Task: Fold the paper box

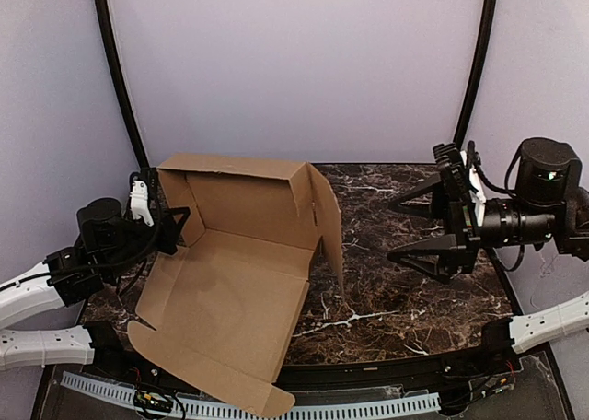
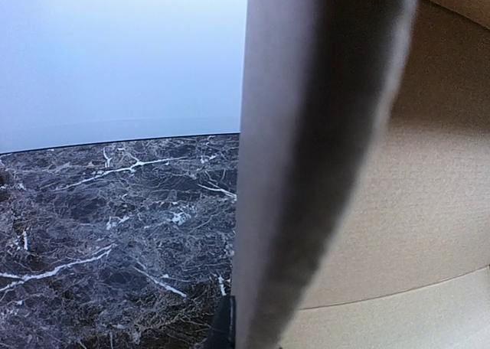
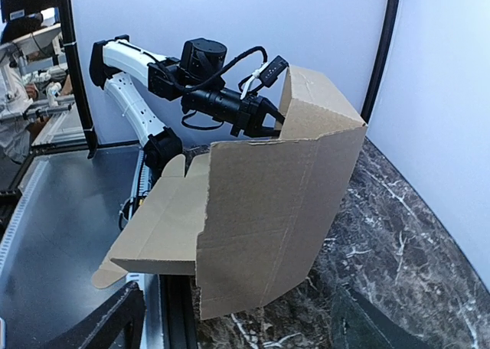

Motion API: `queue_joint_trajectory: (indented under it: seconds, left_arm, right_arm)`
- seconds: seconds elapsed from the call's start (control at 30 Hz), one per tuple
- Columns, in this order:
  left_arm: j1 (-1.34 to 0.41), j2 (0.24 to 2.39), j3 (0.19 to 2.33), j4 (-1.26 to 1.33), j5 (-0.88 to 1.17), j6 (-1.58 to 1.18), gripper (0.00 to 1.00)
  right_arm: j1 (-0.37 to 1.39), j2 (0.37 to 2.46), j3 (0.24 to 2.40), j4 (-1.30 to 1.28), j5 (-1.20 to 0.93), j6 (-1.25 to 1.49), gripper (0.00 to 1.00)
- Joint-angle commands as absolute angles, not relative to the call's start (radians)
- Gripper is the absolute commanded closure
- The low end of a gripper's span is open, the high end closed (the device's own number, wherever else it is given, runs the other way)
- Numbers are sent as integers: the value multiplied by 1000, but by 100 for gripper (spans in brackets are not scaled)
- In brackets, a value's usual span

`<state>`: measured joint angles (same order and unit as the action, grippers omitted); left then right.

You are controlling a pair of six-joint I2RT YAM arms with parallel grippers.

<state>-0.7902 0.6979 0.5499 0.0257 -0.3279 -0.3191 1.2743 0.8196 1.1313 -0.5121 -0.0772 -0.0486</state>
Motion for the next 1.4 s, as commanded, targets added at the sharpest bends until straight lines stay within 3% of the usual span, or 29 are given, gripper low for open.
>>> queue_joint_trajectory:
  seconds: [0.0,0.13,0.3,0.9,1.37]
  left_arm:
    - [-794,682,535,64,-274,-310,99]
    - [-794,681,537,73,-233,-304,99]
    - [-793,677,533,77,-209,-306,99]
    - [-794,717,537,85,-240,-351,99]
    - [-795,768,546,52,-349,-409,99]
  right_arm:
    - [1270,858,1146,-544,-78,-55,22]
    - [1270,910,1161,-539,-79,-65,31]
    - [1270,981,1192,-516,-109,-75,35]
    - [1270,1214,1251,-376,-89,-55,28]
    - [1270,1399,1303,-273,229,110,26]
